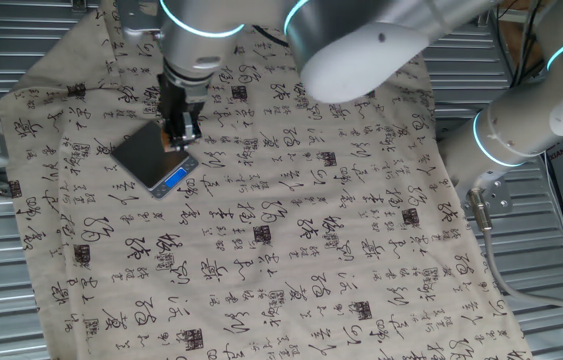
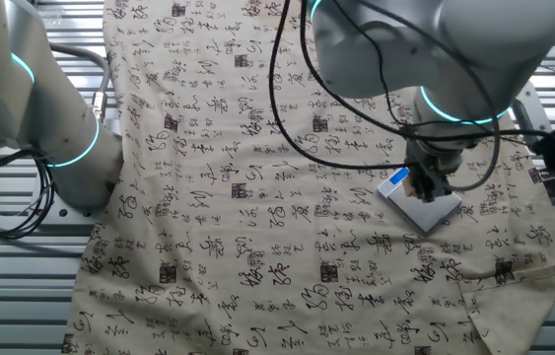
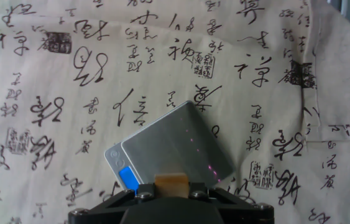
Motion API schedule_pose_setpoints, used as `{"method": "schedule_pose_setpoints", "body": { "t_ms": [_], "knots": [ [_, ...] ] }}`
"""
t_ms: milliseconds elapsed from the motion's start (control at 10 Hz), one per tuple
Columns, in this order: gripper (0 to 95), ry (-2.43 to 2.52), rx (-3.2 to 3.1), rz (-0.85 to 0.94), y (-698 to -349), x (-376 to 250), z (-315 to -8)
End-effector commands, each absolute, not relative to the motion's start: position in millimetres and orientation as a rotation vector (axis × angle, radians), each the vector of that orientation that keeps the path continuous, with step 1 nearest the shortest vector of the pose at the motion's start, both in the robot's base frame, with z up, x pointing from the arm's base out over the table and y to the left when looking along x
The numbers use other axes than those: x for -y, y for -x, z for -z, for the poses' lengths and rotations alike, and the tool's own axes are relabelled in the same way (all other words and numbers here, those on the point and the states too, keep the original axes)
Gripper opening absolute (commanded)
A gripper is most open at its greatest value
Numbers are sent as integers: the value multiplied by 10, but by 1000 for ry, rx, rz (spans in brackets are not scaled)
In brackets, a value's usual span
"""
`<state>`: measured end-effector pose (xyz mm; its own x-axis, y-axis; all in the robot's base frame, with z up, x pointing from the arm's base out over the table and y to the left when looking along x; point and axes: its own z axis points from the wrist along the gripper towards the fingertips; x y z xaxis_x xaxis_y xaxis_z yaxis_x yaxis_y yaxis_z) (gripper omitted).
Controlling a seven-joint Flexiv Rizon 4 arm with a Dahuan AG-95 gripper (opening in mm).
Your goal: Remove the object from the scale
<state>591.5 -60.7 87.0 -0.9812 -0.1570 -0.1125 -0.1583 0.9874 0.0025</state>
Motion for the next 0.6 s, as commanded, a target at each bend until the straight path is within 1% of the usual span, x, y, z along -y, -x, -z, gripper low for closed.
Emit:
{"method": "schedule_pose_setpoints", "body": {
  "t_ms": [100,300,600],
  "knots": [
    [0,245,-3011,-8,-5772,642,-855],
    [0,240,-3013,7,-5598,676,-835],
    [0,229,-3017,19,-5239,719,-786]
  ]
}}
